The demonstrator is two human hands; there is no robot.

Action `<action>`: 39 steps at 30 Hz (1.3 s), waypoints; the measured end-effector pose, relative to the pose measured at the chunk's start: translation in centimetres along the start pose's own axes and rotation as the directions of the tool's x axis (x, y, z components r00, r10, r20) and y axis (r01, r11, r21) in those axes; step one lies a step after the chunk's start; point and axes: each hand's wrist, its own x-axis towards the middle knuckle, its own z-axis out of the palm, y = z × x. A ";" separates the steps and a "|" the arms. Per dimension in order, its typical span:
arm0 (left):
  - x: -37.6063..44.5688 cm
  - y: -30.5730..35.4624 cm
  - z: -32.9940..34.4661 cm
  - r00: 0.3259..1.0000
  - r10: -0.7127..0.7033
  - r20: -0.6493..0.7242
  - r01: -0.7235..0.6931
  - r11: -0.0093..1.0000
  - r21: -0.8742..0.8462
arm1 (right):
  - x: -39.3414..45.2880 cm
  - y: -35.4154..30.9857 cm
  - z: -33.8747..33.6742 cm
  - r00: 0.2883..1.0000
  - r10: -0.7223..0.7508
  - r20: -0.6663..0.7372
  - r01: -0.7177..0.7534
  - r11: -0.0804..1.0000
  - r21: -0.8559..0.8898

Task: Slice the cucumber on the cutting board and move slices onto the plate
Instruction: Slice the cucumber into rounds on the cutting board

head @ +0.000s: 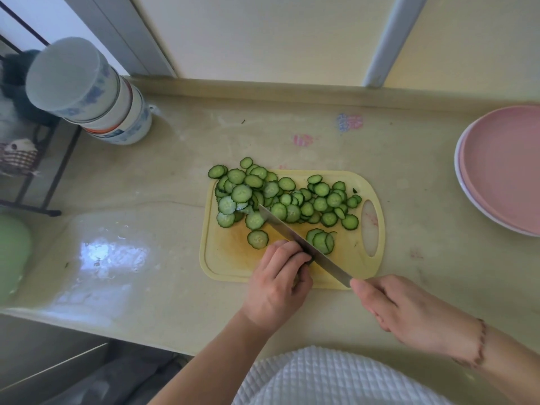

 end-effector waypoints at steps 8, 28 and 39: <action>0.0 -0.1 -0.1 0.999 -0.018 -0.032 0.018 1.000 -0.008 | 0.1 0.4 -0.3 0.999 0.004 -0.033 -0.003 1.000 0.017; -0.1 -0.1 0.1 0.999 -0.028 -0.045 0.028 1.000 -0.010 | -0.7 0.8 0.2 1.000 0.021 -0.019 -0.021 0.999 0.029; 0.0 -0.1 0.2 0.997 -0.030 -0.076 0.029 0.999 -0.020 | -1.2 0.3 -1.0 0.999 0.034 -0.037 -0.031 0.996 0.079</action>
